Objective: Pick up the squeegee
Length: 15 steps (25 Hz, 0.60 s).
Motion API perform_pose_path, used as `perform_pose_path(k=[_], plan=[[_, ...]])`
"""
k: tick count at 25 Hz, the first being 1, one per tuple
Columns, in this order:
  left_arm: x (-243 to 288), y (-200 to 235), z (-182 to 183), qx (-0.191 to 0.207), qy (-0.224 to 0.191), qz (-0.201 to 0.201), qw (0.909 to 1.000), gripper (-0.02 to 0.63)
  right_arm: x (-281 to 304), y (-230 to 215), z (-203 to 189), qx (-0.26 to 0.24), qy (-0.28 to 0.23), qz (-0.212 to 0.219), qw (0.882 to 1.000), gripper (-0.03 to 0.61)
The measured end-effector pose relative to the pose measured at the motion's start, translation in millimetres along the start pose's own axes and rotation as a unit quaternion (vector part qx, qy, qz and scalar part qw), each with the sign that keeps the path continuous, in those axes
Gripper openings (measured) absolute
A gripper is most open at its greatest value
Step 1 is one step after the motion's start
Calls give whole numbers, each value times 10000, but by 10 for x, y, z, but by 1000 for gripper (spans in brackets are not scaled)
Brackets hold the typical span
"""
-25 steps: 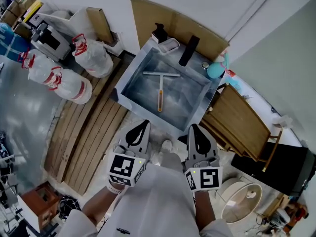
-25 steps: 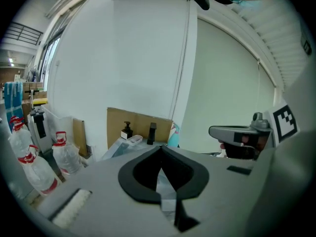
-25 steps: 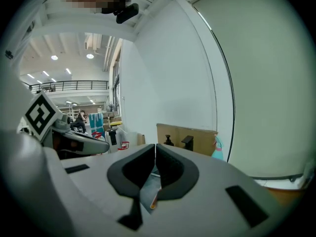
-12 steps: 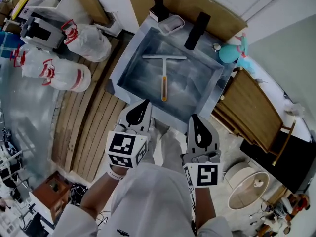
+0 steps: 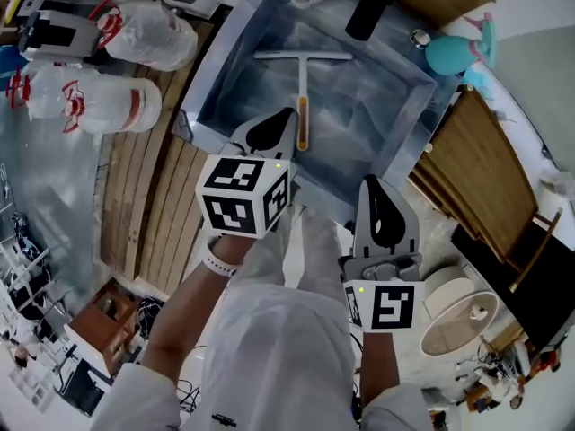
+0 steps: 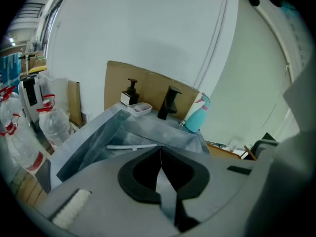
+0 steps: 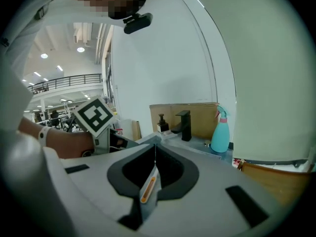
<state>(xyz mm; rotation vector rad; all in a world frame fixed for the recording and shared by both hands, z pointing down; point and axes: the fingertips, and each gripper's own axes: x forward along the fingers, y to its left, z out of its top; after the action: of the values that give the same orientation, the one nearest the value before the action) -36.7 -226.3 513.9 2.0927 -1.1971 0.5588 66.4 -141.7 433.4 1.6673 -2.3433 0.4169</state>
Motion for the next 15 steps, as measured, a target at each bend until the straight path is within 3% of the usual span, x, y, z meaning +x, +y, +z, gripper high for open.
perform_pose_path(k=[11, 12, 14, 15], plan=[[777, 249, -192, -297, 390, 300, 9983, 9, 331, -110, -307, 56, 284, 151, 9995, 6], [853, 271, -218, -338, 433, 300, 9980, 18, 363, -123, -319, 74, 293, 163, 9994, 6], [995, 324, -273, -374, 544, 345, 9972, 112, 425, -157, -336, 133, 308, 160, 9993, 6], [1060, 357, -300, -382, 605, 389, 9967, 120, 455, -176, -341, 170, 308, 150, 9993, 6]])
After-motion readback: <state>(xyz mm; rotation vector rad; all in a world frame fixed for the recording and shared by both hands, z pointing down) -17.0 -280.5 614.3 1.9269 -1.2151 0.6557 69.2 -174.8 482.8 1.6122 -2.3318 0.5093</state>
